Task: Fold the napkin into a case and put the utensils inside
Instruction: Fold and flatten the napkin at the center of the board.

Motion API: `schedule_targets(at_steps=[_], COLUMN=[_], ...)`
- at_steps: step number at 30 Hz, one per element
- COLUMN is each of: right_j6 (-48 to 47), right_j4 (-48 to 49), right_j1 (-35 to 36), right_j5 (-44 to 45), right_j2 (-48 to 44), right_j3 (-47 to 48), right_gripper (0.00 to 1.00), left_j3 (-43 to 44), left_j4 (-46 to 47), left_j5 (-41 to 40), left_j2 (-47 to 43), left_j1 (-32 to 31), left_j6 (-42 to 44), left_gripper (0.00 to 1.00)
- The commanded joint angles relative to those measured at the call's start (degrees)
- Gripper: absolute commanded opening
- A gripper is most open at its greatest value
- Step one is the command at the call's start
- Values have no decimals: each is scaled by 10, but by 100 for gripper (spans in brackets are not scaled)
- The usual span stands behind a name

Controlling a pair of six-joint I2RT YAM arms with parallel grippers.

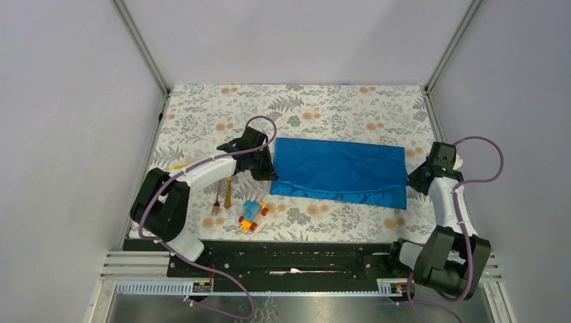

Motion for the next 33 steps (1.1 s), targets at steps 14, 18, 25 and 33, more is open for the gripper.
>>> schedule_targets(at_steps=[14, 18, 25, 33], right_j6=[49, 54, 65, 93], right_j4=[-29, -26, -15, 7], right_j1=[3, 3, 3, 3], right_j5=[81, 98, 110, 86], right_j2=[-4, 8, 41, 88], right_j3=[-32, -38, -44, -59], right_gripper=[0, 0, 0, 0], left_j3=[-37, -38, -34, -42], left_j4=[-10, -9, 1, 0], left_j5=[-14, -13, -5, -16], left_j2=[-1, 12, 44, 60], left_j1=[-10, -11, -14, -16], left_j6=[4, 8, 10, 15], left_gripper=[0, 0, 0, 0])
